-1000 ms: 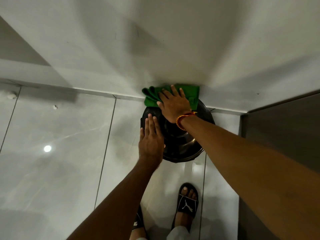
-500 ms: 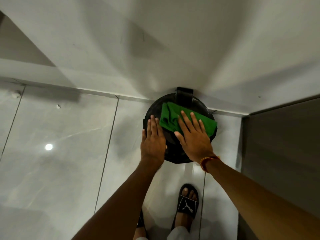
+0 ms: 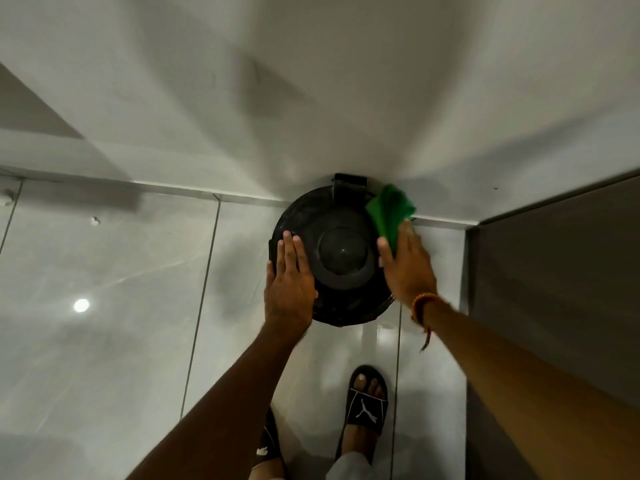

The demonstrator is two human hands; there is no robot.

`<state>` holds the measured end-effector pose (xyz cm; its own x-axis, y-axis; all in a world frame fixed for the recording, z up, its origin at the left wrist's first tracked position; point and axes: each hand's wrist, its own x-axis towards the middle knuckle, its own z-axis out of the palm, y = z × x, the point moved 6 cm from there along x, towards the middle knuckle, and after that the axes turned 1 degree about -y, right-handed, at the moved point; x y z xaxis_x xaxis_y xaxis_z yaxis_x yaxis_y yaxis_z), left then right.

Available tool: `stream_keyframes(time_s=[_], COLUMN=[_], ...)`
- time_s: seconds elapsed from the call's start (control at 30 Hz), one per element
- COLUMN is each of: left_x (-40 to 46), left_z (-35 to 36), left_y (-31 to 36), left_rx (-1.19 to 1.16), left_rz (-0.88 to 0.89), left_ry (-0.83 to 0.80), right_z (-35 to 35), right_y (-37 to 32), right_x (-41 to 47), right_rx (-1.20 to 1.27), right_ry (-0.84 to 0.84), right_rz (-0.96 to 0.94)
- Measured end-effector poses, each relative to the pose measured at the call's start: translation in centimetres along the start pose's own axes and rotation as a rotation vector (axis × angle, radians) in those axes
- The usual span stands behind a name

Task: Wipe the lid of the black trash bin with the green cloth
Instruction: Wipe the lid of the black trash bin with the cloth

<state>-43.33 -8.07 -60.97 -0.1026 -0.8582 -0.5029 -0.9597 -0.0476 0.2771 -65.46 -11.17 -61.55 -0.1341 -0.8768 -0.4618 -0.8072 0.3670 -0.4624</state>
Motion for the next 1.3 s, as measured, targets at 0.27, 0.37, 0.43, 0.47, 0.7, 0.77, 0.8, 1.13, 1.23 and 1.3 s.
stream_keyframes(time_s=[0.27,0.37,0.43,0.47,0.7,0.77,0.8,1.13,1.23,1.3], left_x=[-0.2,-0.1,0.0,0.0,0.0,0.0,0.0,-0.3,-0.3,-0.4], left_z=[0.1,0.0,-0.1,-0.1,-0.3,-0.2,-0.2,-0.6,-0.6,-0.5], left_y=[0.1,0.2,0.2,0.2,0.2,0.2,0.1,0.3,0.4,0.3], left_rx=[0.027,0.044,0.057,0.062,0.085,0.083,0.080,0.076,0.063,0.064], left_rz=[0.022,0.022,0.019,0.017,0.017,0.015,0.016,0.018,0.023,0.021], left_ry=[0.013,0.012,0.002,-0.005,-0.013,-0.010,-0.003,0.003,0.001,-0.001], right_z=[-1.2,-0.4,-0.1,0.1,1.8,0.9,0.3,-1.4,-1.5,-1.3], right_y=[-4.9,-4.9,-4.0,-3.7,-4.1,-4.8,-5.2,-6.6,-6.5,-6.5], right_x=[7.9,6.6,4.8,3.5,-0.5,2.1,3.6,2.0,4.9,6.6], right_rx=[-0.048,-0.162,-0.219,-0.245,-0.241,-0.147,-0.115,-0.223,-0.196,-0.160], right_ry=[-0.066,0.003,0.023,0.034,0.017,0.030,0.019,0.116,0.014,-0.069], right_rz=[-0.019,-0.089,-0.163,-0.197,-0.237,-0.141,-0.092,-0.238,-0.145,-0.052])
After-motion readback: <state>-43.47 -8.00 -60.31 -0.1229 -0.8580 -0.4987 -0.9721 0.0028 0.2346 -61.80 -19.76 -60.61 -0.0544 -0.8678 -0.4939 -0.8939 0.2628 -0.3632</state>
